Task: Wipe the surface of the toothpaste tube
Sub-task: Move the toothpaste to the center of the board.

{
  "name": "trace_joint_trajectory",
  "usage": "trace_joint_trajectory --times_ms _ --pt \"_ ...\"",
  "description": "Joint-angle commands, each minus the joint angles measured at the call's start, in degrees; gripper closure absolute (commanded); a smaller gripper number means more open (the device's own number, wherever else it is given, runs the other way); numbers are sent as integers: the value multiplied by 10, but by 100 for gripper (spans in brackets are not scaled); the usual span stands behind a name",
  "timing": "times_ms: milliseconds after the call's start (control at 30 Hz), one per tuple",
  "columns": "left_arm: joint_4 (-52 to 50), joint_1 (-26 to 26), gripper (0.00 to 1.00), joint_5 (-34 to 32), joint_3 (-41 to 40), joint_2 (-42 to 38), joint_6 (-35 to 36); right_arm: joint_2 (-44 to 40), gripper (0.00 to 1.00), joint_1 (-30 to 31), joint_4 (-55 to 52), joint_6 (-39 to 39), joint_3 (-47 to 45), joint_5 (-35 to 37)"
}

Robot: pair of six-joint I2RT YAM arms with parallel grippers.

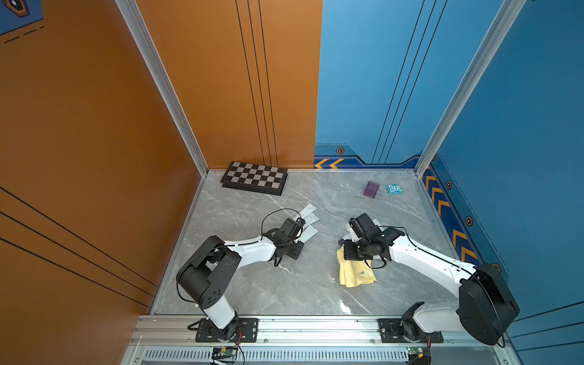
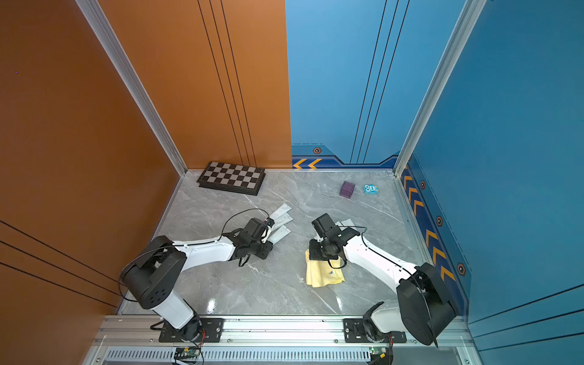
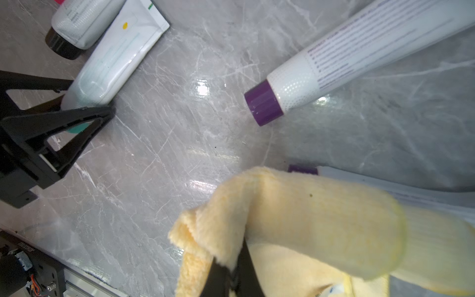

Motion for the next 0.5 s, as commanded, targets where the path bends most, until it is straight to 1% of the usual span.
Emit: trace_joint_trajectory --times_ms 0,100,267,467 --pt "-26 -24 58 42 -21 -10 -1 -6 100 0 -31 -17 19 5" --pt "-27 -47 64 50 -34 -22 -12 -2 100 0 -33 -19 24 6" --pt "-26 -98 68 47 -59 -38 -36 1 100 -6 -38 -23 32 5" --pt "-31 -150 69 39 -101 -74 -69 14 100 -7 -42 -28 44 2"
